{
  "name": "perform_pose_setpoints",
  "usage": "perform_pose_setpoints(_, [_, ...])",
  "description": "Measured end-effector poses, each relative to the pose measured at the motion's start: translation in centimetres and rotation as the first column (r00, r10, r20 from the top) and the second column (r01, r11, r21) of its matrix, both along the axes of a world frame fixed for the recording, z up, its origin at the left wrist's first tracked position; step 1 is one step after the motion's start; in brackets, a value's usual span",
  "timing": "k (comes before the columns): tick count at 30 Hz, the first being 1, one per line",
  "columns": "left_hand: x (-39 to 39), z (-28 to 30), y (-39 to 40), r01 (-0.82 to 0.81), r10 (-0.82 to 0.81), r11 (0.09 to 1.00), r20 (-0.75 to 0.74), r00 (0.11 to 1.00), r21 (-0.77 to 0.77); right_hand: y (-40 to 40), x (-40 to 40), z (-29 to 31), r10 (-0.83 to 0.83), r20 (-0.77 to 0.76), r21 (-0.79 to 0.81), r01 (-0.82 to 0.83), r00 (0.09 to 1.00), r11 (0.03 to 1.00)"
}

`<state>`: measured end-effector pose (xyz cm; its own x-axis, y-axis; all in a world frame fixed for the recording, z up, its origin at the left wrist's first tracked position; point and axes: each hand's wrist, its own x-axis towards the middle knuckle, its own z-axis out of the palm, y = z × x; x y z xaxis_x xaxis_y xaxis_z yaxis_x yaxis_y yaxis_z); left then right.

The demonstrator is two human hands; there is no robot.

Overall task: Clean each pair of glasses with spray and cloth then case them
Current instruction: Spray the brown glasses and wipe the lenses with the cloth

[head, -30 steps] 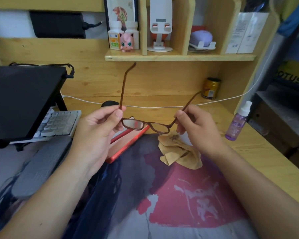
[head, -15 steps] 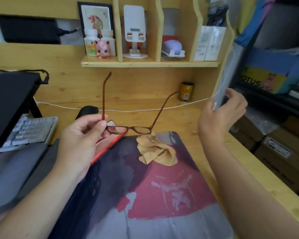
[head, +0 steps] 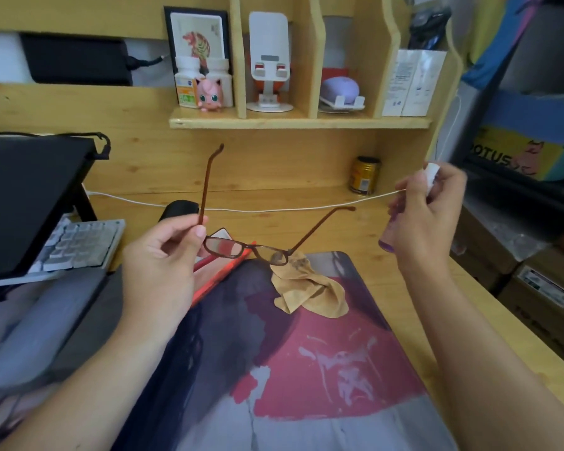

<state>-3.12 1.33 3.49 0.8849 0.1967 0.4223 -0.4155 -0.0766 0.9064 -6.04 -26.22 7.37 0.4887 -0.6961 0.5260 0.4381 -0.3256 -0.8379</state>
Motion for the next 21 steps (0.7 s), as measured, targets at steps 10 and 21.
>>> perform_pose_setpoints(10, [0.7, -0.6, 1.2, -0.164, 0.139, 0.980, 0.193, 0.971, 0.117, 8.9, -1.7, -1.6, 0.696, -0.146, -0.051, -0.708, 0.703, 0.705])
perform_pose_setpoints(21, [0.3, -0.3, 1.0, -0.334, 0.103, 0.881, 0.555, 0.825, 0.334, 13.0, -2.2, -0.9, 0.906, -0.355, 0.567, -0.718, 0.230, 0.405])
